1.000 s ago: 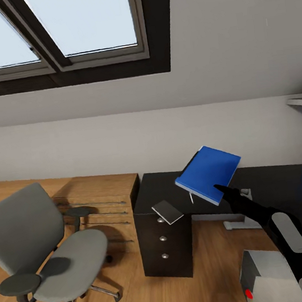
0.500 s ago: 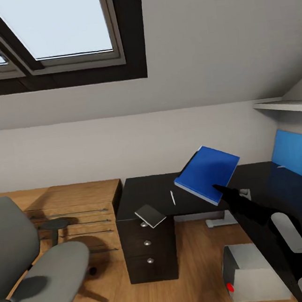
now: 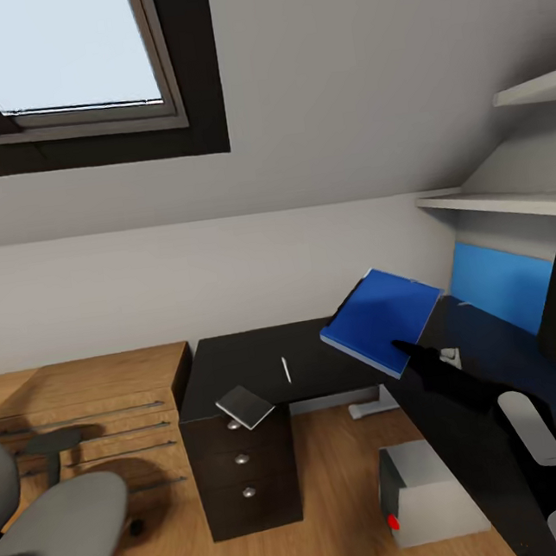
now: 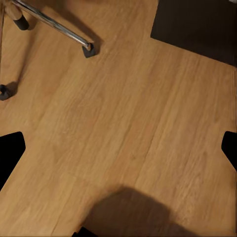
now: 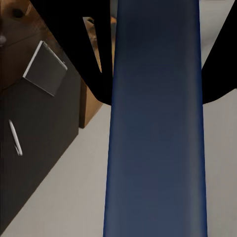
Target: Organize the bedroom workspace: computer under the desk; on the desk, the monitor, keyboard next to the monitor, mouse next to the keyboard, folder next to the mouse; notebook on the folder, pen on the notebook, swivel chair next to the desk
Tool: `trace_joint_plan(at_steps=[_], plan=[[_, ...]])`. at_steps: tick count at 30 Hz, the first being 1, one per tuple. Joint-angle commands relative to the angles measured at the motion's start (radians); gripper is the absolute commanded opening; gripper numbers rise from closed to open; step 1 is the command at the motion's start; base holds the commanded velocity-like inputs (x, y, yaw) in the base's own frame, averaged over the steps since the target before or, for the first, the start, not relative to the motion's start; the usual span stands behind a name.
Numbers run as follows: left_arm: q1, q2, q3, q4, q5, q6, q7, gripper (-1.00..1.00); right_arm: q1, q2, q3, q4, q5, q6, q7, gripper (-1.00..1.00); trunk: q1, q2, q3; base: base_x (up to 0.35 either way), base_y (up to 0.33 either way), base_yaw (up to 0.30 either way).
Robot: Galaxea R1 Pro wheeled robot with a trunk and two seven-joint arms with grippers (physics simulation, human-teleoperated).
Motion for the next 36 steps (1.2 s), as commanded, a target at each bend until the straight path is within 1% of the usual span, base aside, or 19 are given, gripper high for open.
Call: trace_joint_plan(at_steps=[1,12,20,23,24,25,26,27,28,29,30,31,33,34,36], plan=[[-0.001,0.001,-0.009,0.000,0.010,-0.006,0.006,1.00,-0.001,0.000,-0.002,0.000,0.001,0.006,0.004,-1.00,0.000,-0.001,0.000,0.000,0.000,-0.270],[-0.001,0.001,-0.009,0.000,0.010,-0.006,0.006,1.00,-0.001,0.000,-0.002,0.001,0.000,0.007,0.005,-1.00,0.000,-0.001,0.009,0.000,0.000,-0.253],[-0.001,0.001,-0.009,-0.001,0.010,-0.006,0.006,1.00,-0.001,0.000,0.007,-0.009,0.000,0.003,0.009,-1.00,0.000,-0.001,0.010,0.000,0.000,-0.047],[-0.001,0.001,-0.009,-0.001,0.010,-0.006,0.006,1.00,-0.001,0.001,0.014,-0.005,0.004,-0.012,0.004,-1.00,0.000,-0.001,0.010,0.000,0.000,-0.007],[-0.001,0.001,-0.009,-0.001,0.010,-0.006,0.006,1.00,-0.001,0.003,0.019,-0.003,0.005,-0.035,0.000,-1.00,0.000,-0.001,0.010,0.000,0.000,-0.003],[-0.001,0.001,-0.009,-0.001,0.010,-0.006,0.006,1.00,-0.001,0.013,0.023,0.003,0.005,-0.070,-0.005,-1.00,0.000,-0.001,0.010,0.000,0.000,-0.002],[-0.001,0.001,-0.009,-0.001,0.010,-0.006,0.006,1.00,-0.002,0.029,0.025,0.011,0.006,-0.118,-0.018,-1.00,0.000,-0.001,0.010,0.000,0.000,-0.001],[-0.001,0.001,-0.009,0.000,0.010,-0.006,0.006,1.00,-0.002,0.067,0.027,0.030,0.007,-0.223,-0.075,-1.00,0.000,-0.001,0.010,0.000,0.000,0.000],[-0.001,0.001,-0.009,-0.001,0.010,-0.006,0.006,1.00,-0.003,0.085,0.028,0.042,0.007,-0.277,-0.124,-1.00,0.000,-0.001,0.010,0.000,0.000,0.000],[-0.001,0.001,-0.009,-0.001,0.010,-0.006,0.006,1.00,-0.003,0.093,0.028,0.047,0.006,-0.305,-0.153,-1.00,0.000,-0.001,0.010,0.000,0.000,0.000],[-0.001,0.001,-0.009,-0.001,0.010,-0.006,0.006,1.00,-0.003,0.108,0.028,0.056,0.005,-0.363,-0.212,-1.00,0.000,-0.001,0.010,0.000,0.000,0.000],[-0.001,0.001,-0.009,-0.001,0.010,-0.006,0.006,1.00,-0.004,0.115,0.028,0.059,0.005,-0.394,-0.241,-1.00,0.000,-0.001,0.010,0.000,0.000,0.000],[-0.001,0.001,-0.009,-0.001,0.010,-0.006,0.006,1.00,-0.005,0.136,0.030,0.071,0.005,-0.507,-0.329,-1.00,0.000,-0.001,0.010,0.000,0.000,0.000],[-0.001,0.001,-0.009,-0.001,0.010,-0.006,0.006,1.00,-0.005,0.142,0.033,0.080,0.005,-0.552,-0.354,-1.00,0.000,-0.001,0.010,0.000,0.000,0.000],[-0.001,0.001,-0.009,-0.001,0.010,-0.006,0.006,1.00,-0.006,0.148,0.040,0.098,0.005,-0.601,-0.376,-1.00,0.000,-0.001,0.010,0.000,0.000,0.000]])
